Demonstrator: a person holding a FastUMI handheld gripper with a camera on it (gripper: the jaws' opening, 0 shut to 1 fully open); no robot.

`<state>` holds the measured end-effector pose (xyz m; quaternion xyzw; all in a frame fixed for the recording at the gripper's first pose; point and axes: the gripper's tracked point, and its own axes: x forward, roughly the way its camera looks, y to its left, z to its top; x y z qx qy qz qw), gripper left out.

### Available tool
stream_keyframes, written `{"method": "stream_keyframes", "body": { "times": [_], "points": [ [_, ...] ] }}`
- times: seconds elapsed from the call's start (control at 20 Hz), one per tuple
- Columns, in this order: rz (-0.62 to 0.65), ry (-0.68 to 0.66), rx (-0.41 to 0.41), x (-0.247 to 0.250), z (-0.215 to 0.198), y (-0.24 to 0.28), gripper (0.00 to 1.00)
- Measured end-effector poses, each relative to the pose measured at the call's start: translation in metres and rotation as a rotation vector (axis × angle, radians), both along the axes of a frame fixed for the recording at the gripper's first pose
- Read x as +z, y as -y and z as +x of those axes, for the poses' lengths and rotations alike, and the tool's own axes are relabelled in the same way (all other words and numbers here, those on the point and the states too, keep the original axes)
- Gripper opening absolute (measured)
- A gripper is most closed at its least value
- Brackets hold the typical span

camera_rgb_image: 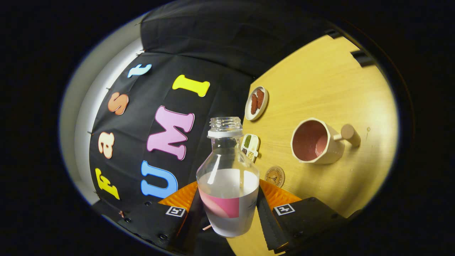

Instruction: Take the bottle from table, then pour the juice into the cup, finally place the bottle on the coaster

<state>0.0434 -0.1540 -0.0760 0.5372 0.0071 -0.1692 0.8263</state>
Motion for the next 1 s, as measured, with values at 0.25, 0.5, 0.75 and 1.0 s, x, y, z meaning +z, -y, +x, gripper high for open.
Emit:
{"method": "stream_keyframes", "body": {
  "times": [0.25, 0.5, 0.75, 1.0],
  "points": [
    [-0.402, -0.099, -0.056, 0.035, -0.016, 0.017, 0.75],
    [-0.762, -0.141, -0.006, 0.084, -0.012, -0.001, 0.75],
    [-1.037, -0.058, 0.046, 0.142, 0.014, -0.04, 0.75],
    [-1.232, -0.001, 0.033, 0.171, 0.049, -0.063, 0.75]
  ]
}}
